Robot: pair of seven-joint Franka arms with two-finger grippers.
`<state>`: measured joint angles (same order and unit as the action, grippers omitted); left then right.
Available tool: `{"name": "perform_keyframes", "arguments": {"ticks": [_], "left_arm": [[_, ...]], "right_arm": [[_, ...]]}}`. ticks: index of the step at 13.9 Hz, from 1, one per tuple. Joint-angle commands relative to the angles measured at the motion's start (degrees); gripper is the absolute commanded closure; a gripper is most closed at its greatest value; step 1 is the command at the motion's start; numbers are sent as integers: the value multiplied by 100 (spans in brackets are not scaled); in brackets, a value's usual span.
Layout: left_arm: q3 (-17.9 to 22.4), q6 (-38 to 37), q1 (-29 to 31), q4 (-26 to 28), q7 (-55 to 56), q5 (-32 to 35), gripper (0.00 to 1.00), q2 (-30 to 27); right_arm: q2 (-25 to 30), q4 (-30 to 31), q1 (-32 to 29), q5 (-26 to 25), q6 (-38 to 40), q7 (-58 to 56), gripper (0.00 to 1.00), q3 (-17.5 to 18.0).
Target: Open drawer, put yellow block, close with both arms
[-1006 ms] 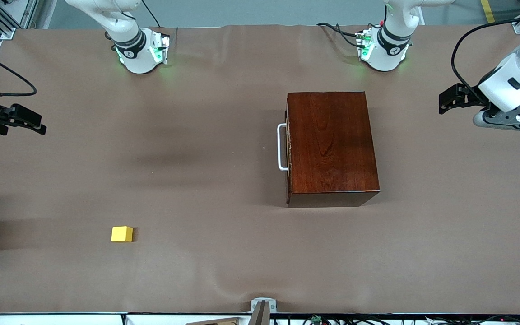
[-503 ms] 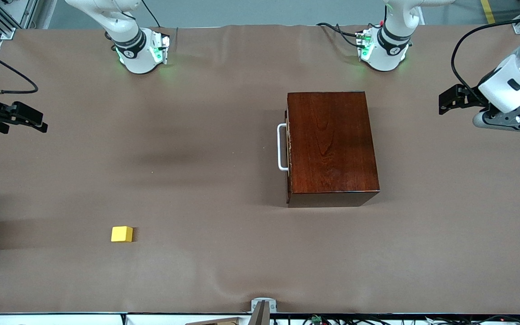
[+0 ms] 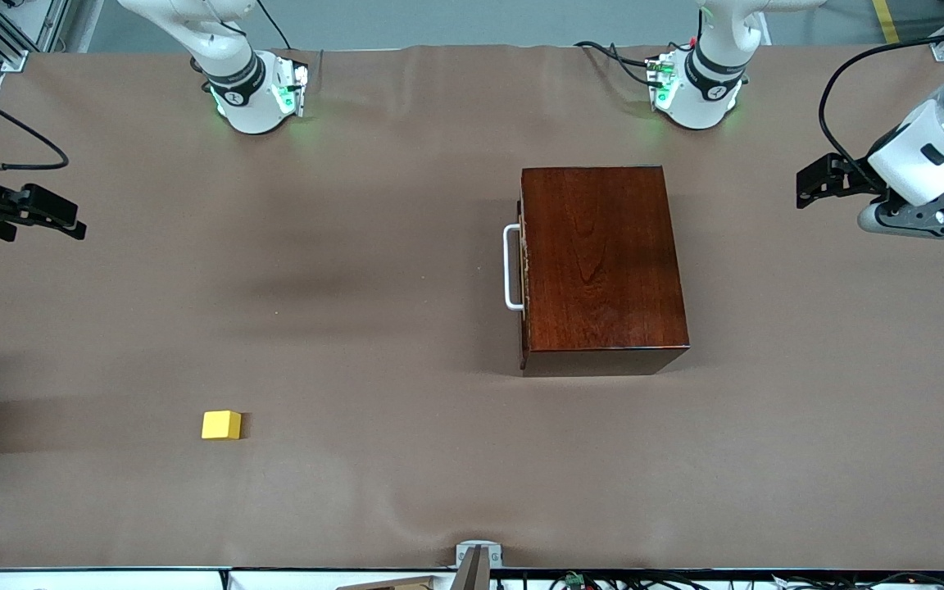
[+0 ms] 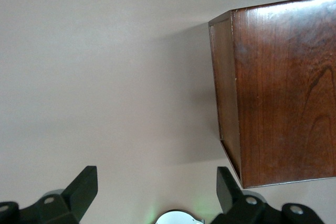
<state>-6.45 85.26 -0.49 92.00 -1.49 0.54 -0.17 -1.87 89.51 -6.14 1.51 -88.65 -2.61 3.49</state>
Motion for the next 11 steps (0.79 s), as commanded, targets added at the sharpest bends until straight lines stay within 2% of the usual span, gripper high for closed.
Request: {"name": "perform_keyframes", "arguments": {"ticks": [1,8,11], "left_arm": [[-58,-88,49,-130,52,69,0,69],[-67,-88,-13,-139,87,69,0,113],[-145,-88,-126,-393,104,52,0,350]], "right_arm": [[37,5,-19,34,40,42,0,29],[37,13,7,25,32,200,0,37],[29,13,7,16,32,191,0,37]]}}
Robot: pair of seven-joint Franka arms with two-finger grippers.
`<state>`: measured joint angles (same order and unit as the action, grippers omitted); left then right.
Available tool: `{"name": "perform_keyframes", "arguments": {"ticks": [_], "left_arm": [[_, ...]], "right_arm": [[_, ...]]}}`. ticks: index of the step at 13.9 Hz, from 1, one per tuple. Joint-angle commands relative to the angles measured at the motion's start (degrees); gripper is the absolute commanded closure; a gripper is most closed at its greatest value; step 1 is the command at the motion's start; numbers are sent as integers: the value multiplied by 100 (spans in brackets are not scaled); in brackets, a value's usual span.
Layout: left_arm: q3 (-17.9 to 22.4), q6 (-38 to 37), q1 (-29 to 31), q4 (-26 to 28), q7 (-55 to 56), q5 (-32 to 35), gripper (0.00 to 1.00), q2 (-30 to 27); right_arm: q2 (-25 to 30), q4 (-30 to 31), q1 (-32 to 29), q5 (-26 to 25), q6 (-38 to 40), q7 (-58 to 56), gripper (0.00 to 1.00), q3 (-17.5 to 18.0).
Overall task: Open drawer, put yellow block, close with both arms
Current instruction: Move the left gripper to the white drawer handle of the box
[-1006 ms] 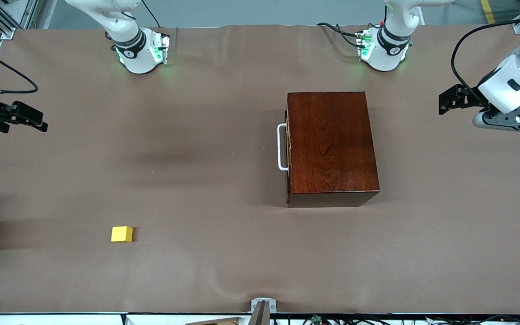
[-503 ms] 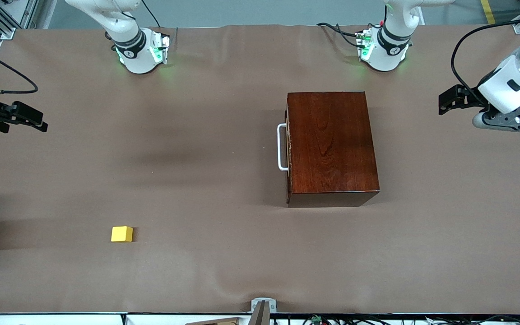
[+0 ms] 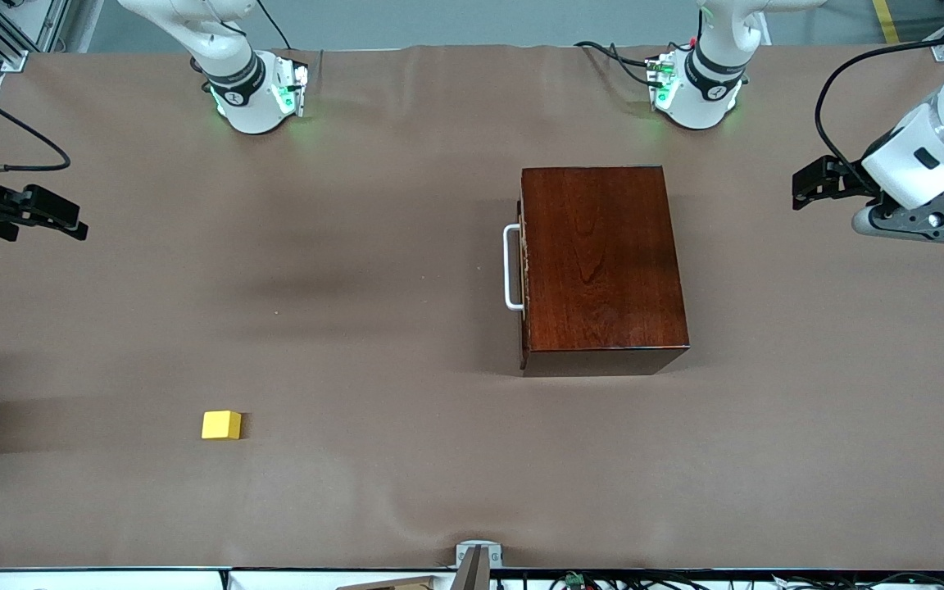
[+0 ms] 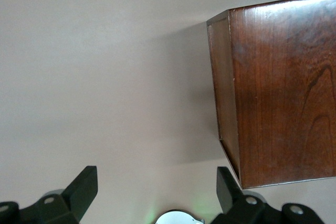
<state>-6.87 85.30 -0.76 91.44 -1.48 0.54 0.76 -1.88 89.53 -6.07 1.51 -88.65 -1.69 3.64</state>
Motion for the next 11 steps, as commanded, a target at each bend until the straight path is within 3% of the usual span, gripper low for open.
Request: {"name": "perform_keyframes", "arguments": {"ticks": [1,11], "left_arm": [[-174,-93,-204,-381,322,69,0,337],[-219,22,-1628,-663,2959,52,0,1014]], "right_arm": [[30,3,-9,16,32,99,0,23],[30,11,-9,16,40,99,0,23]]}}
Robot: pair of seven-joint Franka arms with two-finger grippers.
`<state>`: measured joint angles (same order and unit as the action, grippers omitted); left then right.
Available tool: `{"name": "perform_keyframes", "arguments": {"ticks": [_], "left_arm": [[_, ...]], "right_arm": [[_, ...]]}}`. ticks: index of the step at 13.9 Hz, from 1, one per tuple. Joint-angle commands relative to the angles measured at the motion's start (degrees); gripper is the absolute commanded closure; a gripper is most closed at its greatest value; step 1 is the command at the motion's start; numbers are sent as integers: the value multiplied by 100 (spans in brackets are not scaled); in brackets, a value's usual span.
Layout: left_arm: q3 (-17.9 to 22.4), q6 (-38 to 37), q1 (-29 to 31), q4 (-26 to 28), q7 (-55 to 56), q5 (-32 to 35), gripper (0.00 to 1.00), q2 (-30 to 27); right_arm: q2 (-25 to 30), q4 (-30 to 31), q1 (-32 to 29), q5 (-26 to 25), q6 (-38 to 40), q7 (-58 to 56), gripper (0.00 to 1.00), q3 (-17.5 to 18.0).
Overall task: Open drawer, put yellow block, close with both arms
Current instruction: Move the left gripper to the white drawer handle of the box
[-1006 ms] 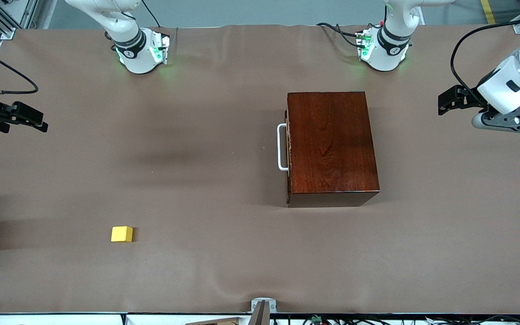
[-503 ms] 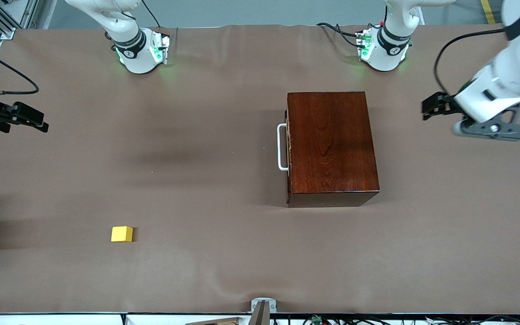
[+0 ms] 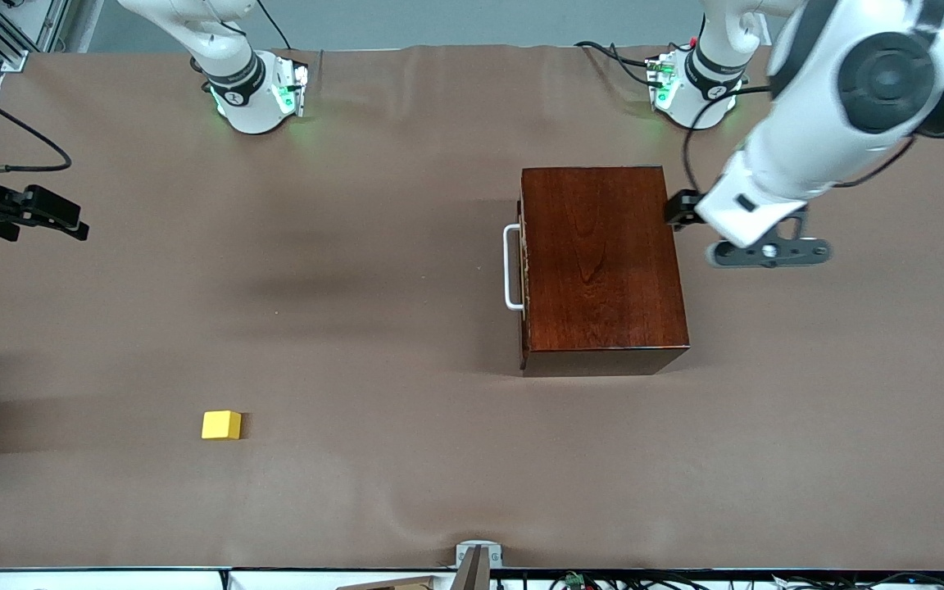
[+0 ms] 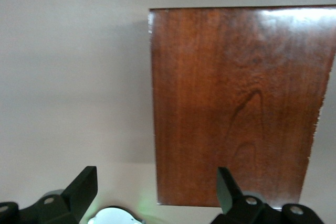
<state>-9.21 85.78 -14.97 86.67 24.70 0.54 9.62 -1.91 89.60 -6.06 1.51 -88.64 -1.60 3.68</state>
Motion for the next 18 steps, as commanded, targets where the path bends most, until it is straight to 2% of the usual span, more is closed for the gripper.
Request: {"name": "perform_keyframes", "arguments": {"ticks": [1,8,12,16,18], "left_arm": [[15,-9,-330,-186,569,61,0,172],[15,342,-1331,-168,1739,95,0,620],[7,921,-1920,-177,2556,499,0,1041],[33,1186,-2273,-782,3234,518,0,1770],[112,1239,-2527,-1308,3278,544,0,2305]], "right_arm": [[33,5,-9,16,39,90,0,19],[33,5,-18,16,48,99,0,19],[33,5,-18,16,48,99,0,19],[33,23,-27,16,48,90,0,19],[24,23,-27,16,48,90,0,19]]}}
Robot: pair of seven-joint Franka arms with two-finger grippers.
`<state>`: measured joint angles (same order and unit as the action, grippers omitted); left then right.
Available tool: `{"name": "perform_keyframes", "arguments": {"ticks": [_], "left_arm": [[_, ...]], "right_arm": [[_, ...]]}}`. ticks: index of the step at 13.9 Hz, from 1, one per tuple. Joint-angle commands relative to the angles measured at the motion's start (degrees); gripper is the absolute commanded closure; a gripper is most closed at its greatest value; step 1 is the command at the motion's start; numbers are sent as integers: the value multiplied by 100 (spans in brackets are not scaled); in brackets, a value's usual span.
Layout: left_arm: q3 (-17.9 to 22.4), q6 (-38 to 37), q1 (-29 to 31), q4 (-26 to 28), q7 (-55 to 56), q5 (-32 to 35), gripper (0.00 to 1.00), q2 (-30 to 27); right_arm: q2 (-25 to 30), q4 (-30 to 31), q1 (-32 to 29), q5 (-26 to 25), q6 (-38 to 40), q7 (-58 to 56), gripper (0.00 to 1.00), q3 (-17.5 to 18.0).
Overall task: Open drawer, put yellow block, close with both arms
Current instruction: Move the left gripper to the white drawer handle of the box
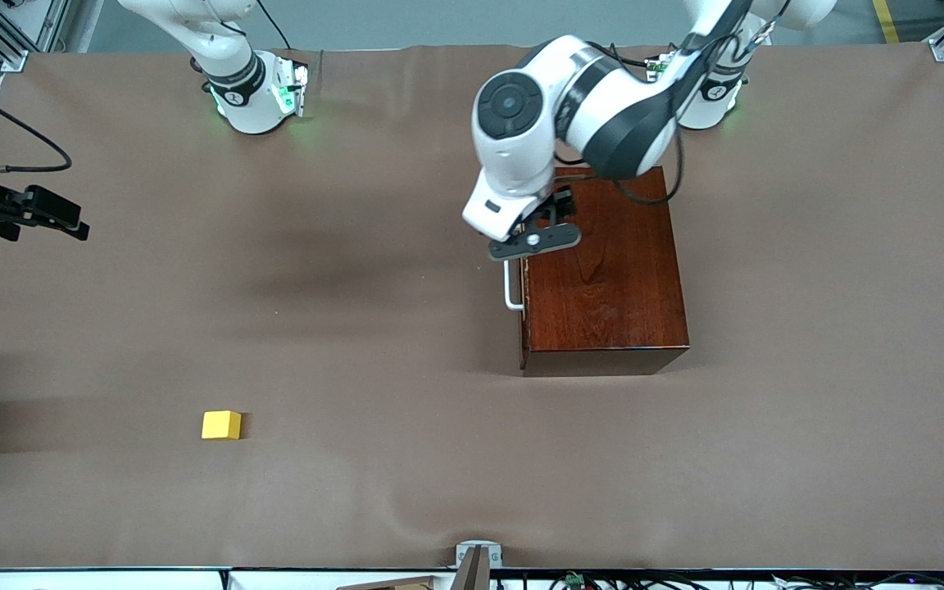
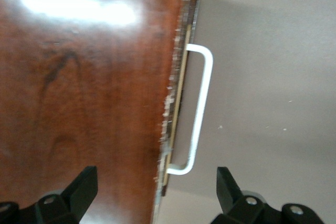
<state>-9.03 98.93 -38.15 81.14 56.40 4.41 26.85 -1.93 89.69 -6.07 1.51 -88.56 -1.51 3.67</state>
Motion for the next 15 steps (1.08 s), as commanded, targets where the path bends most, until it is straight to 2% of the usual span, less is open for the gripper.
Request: {"name": "perform_keyframes", "arguments": {"ticks": [1,3,5,11,15], "left_arm": [[173,20,-358,-940,178,261,0,846],[427,414,-762,-995,538,455,0,1146],[657,416,-1157,-960,539,701,0,1270],[657,355,-1300,-942,478,1018,0,1525],[649,3,-1300,-881,478,1326,0,1560]], "right_arm": [[26,14,-26,16,40,80,0,20],[26,22,-34,16,40,80,0,20],[26,23,-34,16,40,80,0,20],[26,40,-43,16,40,80,0,20],[18,40,-43,16,40,80,0,20]]}}
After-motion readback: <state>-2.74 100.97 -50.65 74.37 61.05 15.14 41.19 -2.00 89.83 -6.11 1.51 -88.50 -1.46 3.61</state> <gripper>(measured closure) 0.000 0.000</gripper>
